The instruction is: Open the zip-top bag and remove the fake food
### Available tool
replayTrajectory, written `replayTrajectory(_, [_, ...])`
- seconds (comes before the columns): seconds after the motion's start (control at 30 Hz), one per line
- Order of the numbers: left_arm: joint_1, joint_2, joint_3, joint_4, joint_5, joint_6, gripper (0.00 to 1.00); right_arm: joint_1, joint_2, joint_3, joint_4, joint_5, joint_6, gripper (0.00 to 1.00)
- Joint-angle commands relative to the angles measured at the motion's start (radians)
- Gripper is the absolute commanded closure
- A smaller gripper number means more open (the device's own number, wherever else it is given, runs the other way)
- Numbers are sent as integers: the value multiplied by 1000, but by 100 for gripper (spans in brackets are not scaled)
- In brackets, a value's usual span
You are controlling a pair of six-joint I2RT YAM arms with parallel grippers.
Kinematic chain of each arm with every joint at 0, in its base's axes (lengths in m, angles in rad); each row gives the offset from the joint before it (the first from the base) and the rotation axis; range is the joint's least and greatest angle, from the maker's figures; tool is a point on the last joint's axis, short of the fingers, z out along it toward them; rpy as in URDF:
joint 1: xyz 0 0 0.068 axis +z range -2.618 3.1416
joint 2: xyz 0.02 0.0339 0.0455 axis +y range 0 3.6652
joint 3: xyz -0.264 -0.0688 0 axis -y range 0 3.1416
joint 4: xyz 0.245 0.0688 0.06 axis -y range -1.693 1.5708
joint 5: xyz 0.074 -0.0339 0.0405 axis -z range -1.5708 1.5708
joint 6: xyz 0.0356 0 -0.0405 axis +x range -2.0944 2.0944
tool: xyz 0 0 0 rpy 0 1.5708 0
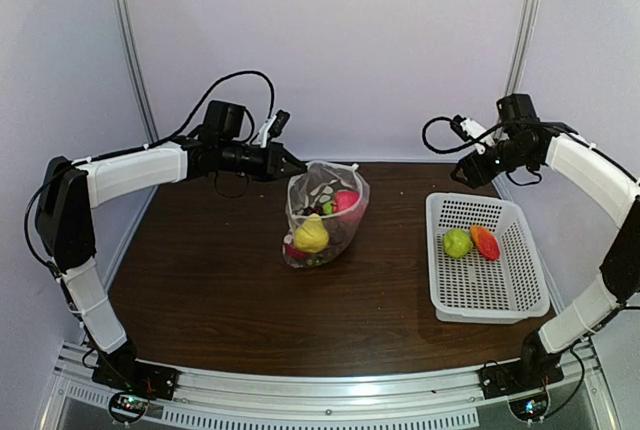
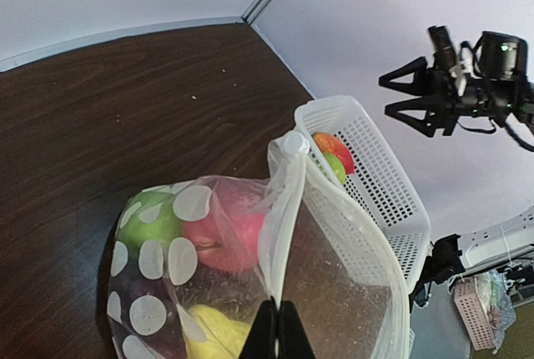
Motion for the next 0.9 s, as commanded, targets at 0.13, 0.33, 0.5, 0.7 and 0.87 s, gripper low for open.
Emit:
replayTrajectory(0.13, [-37,23,28,10,27,26,100,360,64,273,-9,-77,-4,45])
replayTrajectory(0.33, [-49,28,23,9,13,21,100,567,220,389,-18,-73,-72,54])
replayTrajectory(0.5, [-49,34,31,-5,8,16,100,677,302,400,16,-36,-164,57])
replayTrajectory(0.7, [-49,41,37,-24,-3,9,100,726,408,412,33,12,-239,61])
replayTrajectory(0.87, [-49,73,40,-48,-33,-16,100,744,466,409,38,35,-279,61])
